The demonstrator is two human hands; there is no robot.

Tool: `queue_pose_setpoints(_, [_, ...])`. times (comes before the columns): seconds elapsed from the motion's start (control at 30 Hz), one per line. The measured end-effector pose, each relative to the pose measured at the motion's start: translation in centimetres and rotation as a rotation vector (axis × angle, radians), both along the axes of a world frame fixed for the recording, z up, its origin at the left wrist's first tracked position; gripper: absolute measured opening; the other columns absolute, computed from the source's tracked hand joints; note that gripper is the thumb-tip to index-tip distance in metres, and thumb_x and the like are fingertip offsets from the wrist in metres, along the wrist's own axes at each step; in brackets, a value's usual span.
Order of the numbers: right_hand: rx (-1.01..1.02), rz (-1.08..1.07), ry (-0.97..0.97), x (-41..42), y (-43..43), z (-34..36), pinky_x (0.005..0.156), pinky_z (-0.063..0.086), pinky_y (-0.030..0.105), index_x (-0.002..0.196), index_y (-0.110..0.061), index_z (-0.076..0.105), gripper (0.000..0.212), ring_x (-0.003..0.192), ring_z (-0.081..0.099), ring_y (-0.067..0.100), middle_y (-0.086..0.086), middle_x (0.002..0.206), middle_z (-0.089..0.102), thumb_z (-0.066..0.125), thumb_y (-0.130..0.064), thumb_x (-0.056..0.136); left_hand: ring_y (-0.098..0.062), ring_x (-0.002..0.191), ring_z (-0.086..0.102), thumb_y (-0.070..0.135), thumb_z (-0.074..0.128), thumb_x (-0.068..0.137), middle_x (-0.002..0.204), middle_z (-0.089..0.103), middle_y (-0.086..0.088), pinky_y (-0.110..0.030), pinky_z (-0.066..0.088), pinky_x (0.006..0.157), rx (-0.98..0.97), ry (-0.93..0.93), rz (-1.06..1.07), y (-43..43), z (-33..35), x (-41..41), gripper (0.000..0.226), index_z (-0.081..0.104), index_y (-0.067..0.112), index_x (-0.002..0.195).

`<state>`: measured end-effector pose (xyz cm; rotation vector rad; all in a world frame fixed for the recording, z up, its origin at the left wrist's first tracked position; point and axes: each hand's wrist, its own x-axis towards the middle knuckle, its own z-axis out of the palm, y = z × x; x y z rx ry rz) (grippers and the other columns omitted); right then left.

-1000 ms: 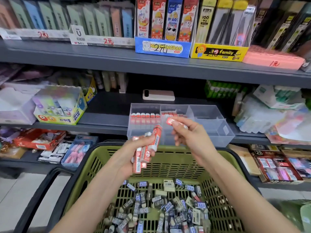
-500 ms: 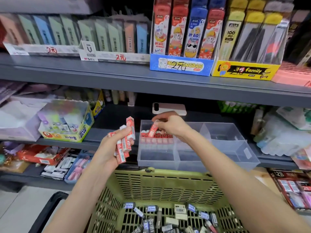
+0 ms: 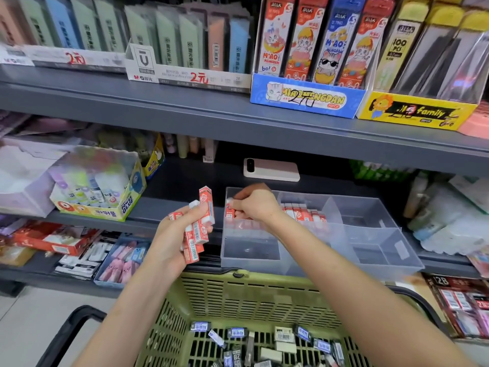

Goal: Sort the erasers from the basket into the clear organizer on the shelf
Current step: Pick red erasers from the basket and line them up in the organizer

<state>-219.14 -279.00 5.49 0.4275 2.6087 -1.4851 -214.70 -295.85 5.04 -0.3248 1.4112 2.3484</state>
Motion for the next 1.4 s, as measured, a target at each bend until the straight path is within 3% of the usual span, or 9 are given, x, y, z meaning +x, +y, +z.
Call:
queue_pose_setpoints(0.1, [0.094, 0.037, -0.023, 0.2, 0.1, 0.2, 0.068, 0.056, 0.032, 0.094, 0.009, 0.068, 0.018, 0.057, 0.058, 0.012, 0.017, 0.078, 0.070, 0.063, -0.003, 0.082, -0.009, 0.049, 0.063, 0.028, 0.077, 0.060, 0.062, 0.069, -0.003, -0.014, 0.044, 0.041, -0.039, 0.004, 0.027, 0.1, 0.0, 0.0, 0.046, 0.066, 0.008, 0.100])
queue_pose_setpoints(0.23, [0.319, 0.071, 0.125, 1.2, -0.4, 1.4, 0.084, 0.048, 0.029, 0.107, -0.011, 0.069, 0.023, 0.084, 0.060, 0.015, 0.001, 0.094, 0.066, 0.064, -0.017, 0.085, -0.010, 0.051, 0.064, 0.028, 0.078, 0.058, 0.064, 0.070, -0.003, -0.016, 0.046, 0.043, -0.046, 0.022, 0.042, 0.2, 0.3, 0.2, 0.046, 0.066, 0.008, 0.098])
queue_pose_setpoints(0.43, [-0.402, 0.130, 0.184, 6.6, -1.8, 3.6, 0.039, 0.038, 0.019, 0.083, -0.015, 0.067, 0.015, 0.045, 0.047, 0.005, -0.005, 0.054, 0.056, 0.062, -0.028, 0.089, -0.015, 0.065, 0.069, 0.036, 0.082, 0.050, 0.076, 0.073, -0.007, -0.022, 0.052, 0.054, -0.235, 0.293, -0.051, 0.3, 1.5, 1.6, 0.037, 0.076, 0.020, 0.083])
queue_pose_setpoints(0.63, [-0.711, 0.069, 0.178, 9.3, 3.1, 4.2, 0.042, 0.042, 0.018, 0.099, 0.001, 0.062, 0.014, 0.047, 0.053, 0.008, 0.002, 0.058, 0.061, 0.059, -0.006, 0.088, -0.022, 0.064, 0.069, 0.039, 0.082, 0.052, 0.086, 0.074, -0.011, -0.027, 0.053, 0.053, -0.330, 0.349, -0.184, 2.2, 3.4, 2.6, 0.048, 0.074, 0.016, 0.093])
queue_pose_setpoints(0.77, [-0.443, -0.277, 0.378, 9.0, 10.2, 4.2, 0.040, 0.038, 0.018, 0.103, -0.001, 0.061, 0.021, 0.040, 0.048, 0.008, 0.001, 0.053, 0.062, 0.065, 0.000, 0.082, -0.017, 0.063, 0.070, 0.044, 0.079, 0.054, 0.082, 0.074, -0.006, -0.023, 0.050, 0.049, -0.316, 0.287, -0.161, 4.0, 3.8, 2.7, 0.052, 0.072, 0.018, 0.098])
queue_pose_setpoints(0.93, [-0.120, -0.339, 0.310, 7.5, 15.0, 2.8, 0.043, 0.040, 0.018, 0.084, -0.016, 0.063, 0.018, 0.046, 0.051, 0.004, 0.006, 0.075, 0.067, 0.071, -0.002, 0.075, -0.016, 0.065, 0.071, 0.039, 0.077, 0.060, 0.080, 0.075, -0.006, -0.022, 0.052, 0.049, -0.293, 0.238, -0.161, 6.1, 3.8, 2.7, 0.029, 0.075, 0.022, 0.083])
queue_pose_setpoints(1.13, [0.309, -0.234, 0.193, 5.3, 15.4, 1.8, 0.082, 0.051, 0.032, 0.090, -0.024, 0.061, 0.022, 0.085, 0.065, 0.019, -0.004, 0.088, 0.068, 0.075, -0.023, 0.073, -0.017, 0.061, 0.069, 0.036, 0.078, 0.061, 0.080, 0.074, -0.008, -0.022, 0.052, 0.049, -0.287, 0.249, -0.171, 7.2, 4.1, 2.6, 0.027, 0.076, 0.019, 0.083])
queue_pose_setpoints(1.27, [-0.002, -0.299, 0.227, 5.6, 15.3, 2.0, 0.067, 0.054, 0.029, 0.098, -0.017, 0.066, 0.021, 0.071, 0.066, 0.015, 0.002, 0.088, 0.071, 0.070, -0.011, 0.079, -0.015, 0.061, 0.069, 0.036, 0.077, 0.062, 0.082, 0.075, -0.009, -0.023, 0.052, 0.049, -0.294, 0.244, -0.174, 7.4, 4.1, 2.3, 0.040, 0.072, 0.014, 0.095])
queue_pose_setpoints(1.4, [-0.234, -0.365, 0.232, 6.7, 15.4, 2.4, 0.053, 0.054, 0.025, 0.080, -0.009, 0.055, 0.018, 0.048, 0.065, 0.015, 0.004, 0.062, 0.065, 0.067, 0.004, 0.075, -0.016, 0.062, 0.069, 0.035, 0.077, 0.062, 0.082, 0.075, -0.008, -0.022, 0.052, 0.049, -0.289, 0.231, -0.172, 7.8, 4.0, 2.3, 0.044, 0.071, 0.012, 0.099])
